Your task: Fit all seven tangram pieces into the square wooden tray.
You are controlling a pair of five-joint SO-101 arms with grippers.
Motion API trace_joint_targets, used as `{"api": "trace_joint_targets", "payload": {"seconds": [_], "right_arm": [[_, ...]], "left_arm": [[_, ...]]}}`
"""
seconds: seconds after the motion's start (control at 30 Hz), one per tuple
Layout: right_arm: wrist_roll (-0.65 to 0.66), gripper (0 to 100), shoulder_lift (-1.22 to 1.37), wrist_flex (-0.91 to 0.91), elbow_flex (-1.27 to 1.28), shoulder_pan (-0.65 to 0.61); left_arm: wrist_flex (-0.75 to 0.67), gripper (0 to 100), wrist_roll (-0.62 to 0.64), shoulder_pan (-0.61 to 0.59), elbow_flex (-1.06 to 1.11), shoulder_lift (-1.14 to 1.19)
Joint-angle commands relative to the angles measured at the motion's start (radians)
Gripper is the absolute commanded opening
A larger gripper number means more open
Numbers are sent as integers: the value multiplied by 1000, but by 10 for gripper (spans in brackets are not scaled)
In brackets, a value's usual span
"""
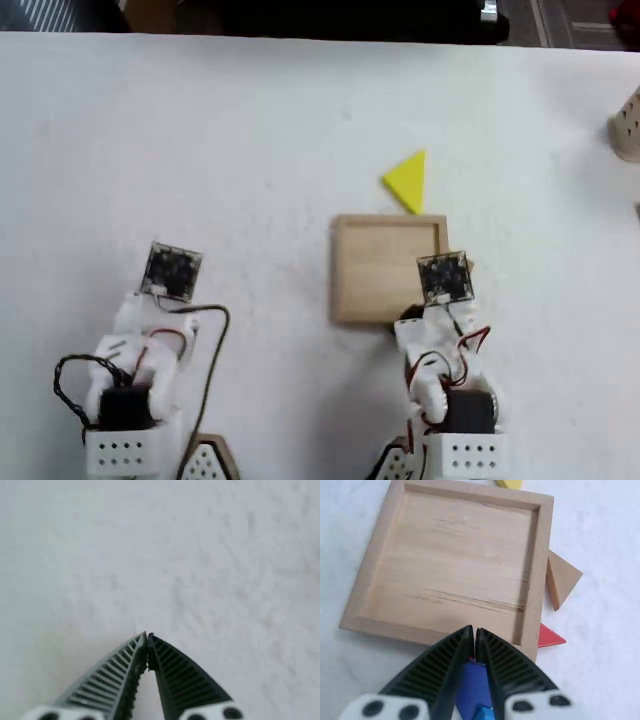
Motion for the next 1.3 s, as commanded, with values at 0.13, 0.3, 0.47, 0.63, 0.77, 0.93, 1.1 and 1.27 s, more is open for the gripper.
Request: {"api": "trace_joint_targets", "payload": {"seconds": [0.13,0.3,0.47,0.63,0.77,0.93,1.1,1.27], "right_arm": [[252,17,-10,-39,6,102],[265,17,-10,-53,5,145],[262,17,-10,-48,-5,148],[261,18,-10,-53,-6,194],[232,21,-10,-73,-8,234],[206,21,-10,-102,-8,295],[206,21,-10,-102,-8,311],[206,22,-10,-97,-15,311]], "left_arm": [[-110,48,69,108,-143,-2],[-57,140,193,171,-279,25],[-78,142,285,246,-448,309],[-100,146,431,357,-671,699],[-199,146,592,390,-802,940],[-298,147,638,513,-891,1202],[-420,148,644,587,-910,1409],[-503,260,646,591,-911,1560]]}}
